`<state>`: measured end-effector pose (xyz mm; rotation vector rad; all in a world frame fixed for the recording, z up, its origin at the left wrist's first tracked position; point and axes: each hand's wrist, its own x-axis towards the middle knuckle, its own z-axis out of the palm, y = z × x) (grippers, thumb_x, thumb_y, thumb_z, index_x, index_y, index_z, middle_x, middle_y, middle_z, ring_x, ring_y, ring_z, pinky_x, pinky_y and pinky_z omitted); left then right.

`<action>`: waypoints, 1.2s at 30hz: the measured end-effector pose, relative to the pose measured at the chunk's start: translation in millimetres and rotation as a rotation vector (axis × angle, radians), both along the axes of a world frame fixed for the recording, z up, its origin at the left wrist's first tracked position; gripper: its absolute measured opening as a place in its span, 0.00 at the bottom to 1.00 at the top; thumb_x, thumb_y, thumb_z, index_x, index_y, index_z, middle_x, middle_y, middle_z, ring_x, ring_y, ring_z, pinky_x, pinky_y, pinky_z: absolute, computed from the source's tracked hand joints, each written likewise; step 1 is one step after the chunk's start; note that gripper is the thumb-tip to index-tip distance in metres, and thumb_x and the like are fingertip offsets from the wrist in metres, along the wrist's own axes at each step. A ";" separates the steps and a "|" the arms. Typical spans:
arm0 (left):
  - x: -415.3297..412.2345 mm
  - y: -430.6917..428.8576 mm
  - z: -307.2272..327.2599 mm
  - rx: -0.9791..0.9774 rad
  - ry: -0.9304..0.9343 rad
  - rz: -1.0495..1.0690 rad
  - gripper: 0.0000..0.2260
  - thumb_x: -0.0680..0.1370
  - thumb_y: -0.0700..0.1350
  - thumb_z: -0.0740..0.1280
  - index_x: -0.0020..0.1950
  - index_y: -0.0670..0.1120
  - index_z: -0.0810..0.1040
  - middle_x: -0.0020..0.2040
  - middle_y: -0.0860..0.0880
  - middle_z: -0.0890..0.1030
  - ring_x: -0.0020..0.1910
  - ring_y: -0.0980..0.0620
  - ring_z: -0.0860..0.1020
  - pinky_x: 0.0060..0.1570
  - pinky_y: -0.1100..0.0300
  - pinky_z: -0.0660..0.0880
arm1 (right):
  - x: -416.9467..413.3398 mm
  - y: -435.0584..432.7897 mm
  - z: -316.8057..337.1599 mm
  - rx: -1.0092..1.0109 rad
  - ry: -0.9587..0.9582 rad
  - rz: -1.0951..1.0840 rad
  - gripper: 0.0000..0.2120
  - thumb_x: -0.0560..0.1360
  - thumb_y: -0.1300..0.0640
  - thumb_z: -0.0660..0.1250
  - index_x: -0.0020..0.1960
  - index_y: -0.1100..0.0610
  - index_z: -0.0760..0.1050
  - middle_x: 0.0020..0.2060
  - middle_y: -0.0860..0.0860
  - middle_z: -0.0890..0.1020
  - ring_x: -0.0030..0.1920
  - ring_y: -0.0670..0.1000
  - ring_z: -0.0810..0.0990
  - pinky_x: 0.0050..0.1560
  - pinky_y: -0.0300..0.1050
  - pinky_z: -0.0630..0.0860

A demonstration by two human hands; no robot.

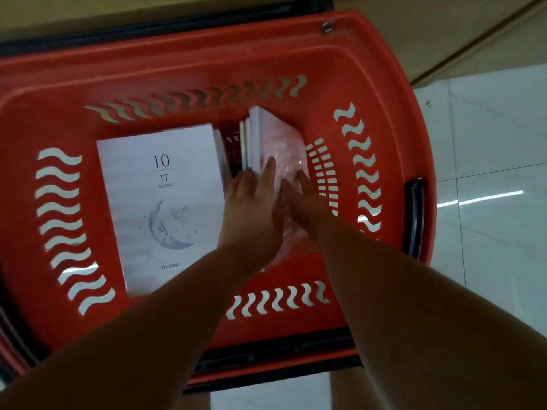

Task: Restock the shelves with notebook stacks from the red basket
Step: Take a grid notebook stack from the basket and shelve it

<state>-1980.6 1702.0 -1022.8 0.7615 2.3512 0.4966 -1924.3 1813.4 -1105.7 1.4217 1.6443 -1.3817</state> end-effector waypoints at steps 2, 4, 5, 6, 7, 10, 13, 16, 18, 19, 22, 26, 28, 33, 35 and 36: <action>4.9 4.0 1.3 0.085 -0.168 0.160 0.31 0.83 0.53 0.61 0.82 0.52 0.50 0.77 0.44 0.63 0.75 0.44 0.64 0.71 0.43 0.69 | 1.6 -2.2 0.1 -0.020 -0.006 -0.028 0.37 0.75 0.26 0.52 0.80 0.33 0.45 0.81 0.58 0.57 0.76 0.66 0.63 0.73 0.68 0.64; 6.0 8.4 2.1 0.095 -0.236 0.293 0.32 0.83 0.51 0.62 0.82 0.54 0.48 0.78 0.47 0.60 0.75 0.46 0.63 0.72 0.44 0.69 | 2.4 -2.6 -0.6 -0.025 -0.011 -0.013 0.36 0.77 0.27 0.52 0.80 0.34 0.44 0.82 0.57 0.55 0.78 0.66 0.60 0.74 0.68 0.62; 4.3 10.3 1.2 0.095 -0.248 0.336 0.33 0.82 0.48 0.63 0.82 0.55 0.47 0.78 0.48 0.58 0.77 0.45 0.61 0.73 0.43 0.66 | 2.9 -2.2 -1.9 -0.022 -0.015 0.002 0.36 0.77 0.27 0.52 0.80 0.34 0.43 0.82 0.57 0.55 0.78 0.66 0.58 0.74 0.68 0.61; 1.4 11.4 -0.3 0.076 -0.247 0.350 0.34 0.82 0.46 0.64 0.82 0.54 0.47 0.80 0.47 0.56 0.78 0.44 0.58 0.75 0.43 0.63 | 2.9 -2.2 -2.8 -0.017 -0.025 0.013 0.37 0.77 0.27 0.53 0.80 0.34 0.43 0.82 0.57 0.55 0.79 0.66 0.57 0.75 0.68 0.60; -0.2 12.6 -1.7 0.051 -0.233 0.343 0.35 0.82 0.45 0.64 0.83 0.53 0.46 0.81 0.46 0.54 0.79 0.44 0.54 0.77 0.44 0.59 | 3.5 -2.1 -4.1 -0.020 -0.025 0.020 0.37 0.77 0.27 0.53 0.80 0.34 0.42 0.82 0.57 0.56 0.79 0.67 0.57 0.75 0.68 0.59; -2.5 17.6 -9.3 -0.036 -0.200 0.304 0.38 0.82 0.47 0.64 0.82 0.50 0.42 0.83 0.45 0.50 0.81 0.41 0.50 0.78 0.43 0.54 | 2.7 -1.8 -5.4 -0.011 -0.022 0.028 0.37 0.78 0.29 0.53 0.81 0.36 0.42 0.81 0.58 0.56 0.78 0.68 0.57 0.76 0.68 0.59; -1.8 20.1 -10.3 -0.034 -0.250 0.352 0.39 0.81 0.48 0.65 0.82 0.55 0.40 0.81 0.42 0.56 0.78 0.37 0.60 0.73 0.38 0.65 | 4.4 -2.3 -7.9 -0.011 0.009 0.015 0.37 0.78 0.28 0.53 0.81 0.35 0.41 0.82 0.57 0.55 0.79 0.67 0.57 0.76 0.69 0.58; -5.0 20.1 -8.0 -0.054 -0.299 0.382 0.39 0.81 0.45 0.65 0.81 0.59 0.40 0.74 0.39 0.66 0.69 0.37 0.71 0.66 0.42 0.73 | 5.6 -2.9 -8.5 -0.018 0.026 -0.012 0.37 0.77 0.28 0.53 0.81 0.35 0.42 0.82 0.57 0.56 0.79 0.66 0.58 0.75 0.69 0.59; -9.4 19.8 -7.9 -0.048 -0.345 0.393 0.41 0.81 0.45 0.65 0.81 0.62 0.39 0.72 0.39 0.68 0.64 0.38 0.75 0.60 0.44 0.77 | 5.2 -3.6 -7.0 -0.019 0.036 -0.029 0.36 0.78 0.28 0.52 0.80 0.35 0.43 0.82 0.57 0.56 0.78 0.66 0.59 0.75 0.68 0.60; -11.2 19.8 -8.5 -0.039 -0.364 0.393 0.42 0.81 0.45 0.66 0.80 0.63 0.39 0.72 0.40 0.69 0.63 0.38 0.76 0.58 0.44 0.78 | 5.6 -4.0 -6.2 -0.020 0.040 -0.034 0.35 0.78 0.28 0.52 0.80 0.35 0.43 0.82 0.57 0.56 0.78 0.66 0.59 0.75 0.69 0.60; -13.3 19.6 -7.6 0.017 -0.387 0.402 0.44 0.79 0.41 0.67 0.79 0.66 0.41 0.72 0.43 0.70 0.63 0.40 0.77 0.57 0.41 0.80 | 7.0 -4.2 -0.9 -0.030 0.048 -0.065 0.33 0.78 0.29 0.52 0.80 0.33 0.45 0.82 0.55 0.57 0.78 0.65 0.61 0.74 0.68 0.62; -12.1 15.8 5.1 0.070 -0.379 0.474 0.44 0.78 0.37 0.67 0.79 0.67 0.44 0.74 0.46 0.68 0.69 0.42 0.73 0.61 0.42 0.78 | 7.1 -4.7 20.5 -0.047 0.092 -0.104 0.31 0.80 0.31 0.52 0.80 0.33 0.47 0.83 0.51 0.53 0.80 0.63 0.57 0.75 0.68 0.61; -13.0 10.7 19.0 0.101 -0.382 0.495 0.44 0.78 0.37 0.67 0.79 0.67 0.45 0.75 0.47 0.68 0.70 0.42 0.72 0.62 0.44 0.78 | 5.9 -4.3 36.8 -0.035 0.099 -0.092 0.31 0.80 0.31 0.51 0.80 0.34 0.46 0.83 0.50 0.50 0.81 0.62 0.54 0.78 0.67 0.56; -21.5 -5.4 84.4 0.153 -0.353 0.521 0.42 0.79 0.39 0.69 0.81 0.64 0.47 0.74 0.48 0.71 0.68 0.47 0.74 0.57 0.56 0.76 | 6.2 -16.0 100.7 -0.026 0.188 -0.079 0.34 0.78 0.27 0.48 0.80 0.34 0.46 0.83 0.46 0.48 0.82 0.58 0.50 0.79 0.65 0.50; -26.7 -15.2 119.8 0.184 -0.379 0.530 0.42 0.79 0.39 0.69 0.81 0.64 0.48 0.74 0.49 0.71 0.67 0.48 0.75 0.53 0.60 0.75 | 6.0 -21.8 134.7 -0.048 0.233 -0.128 0.33 0.79 0.29 0.49 0.80 0.35 0.46 0.82 0.46 0.51 0.81 0.58 0.52 0.79 0.65 0.49; -30.0 -20.1 138.8 0.203 -0.401 0.539 0.42 0.79 0.38 0.69 0.80 0.66 0.48 0.73 0.49 0.72 0.66 0.49 0.75 0.51 0.61 0.75 | 4.8 -25.1 153.7 -0.055 0.253 -0.152 0.32 0.80 0.30 0.49 0.80 0.35 0.46 0.82 0.46 0.52 0.81 0.57 0.52 0.79 0.64 0.50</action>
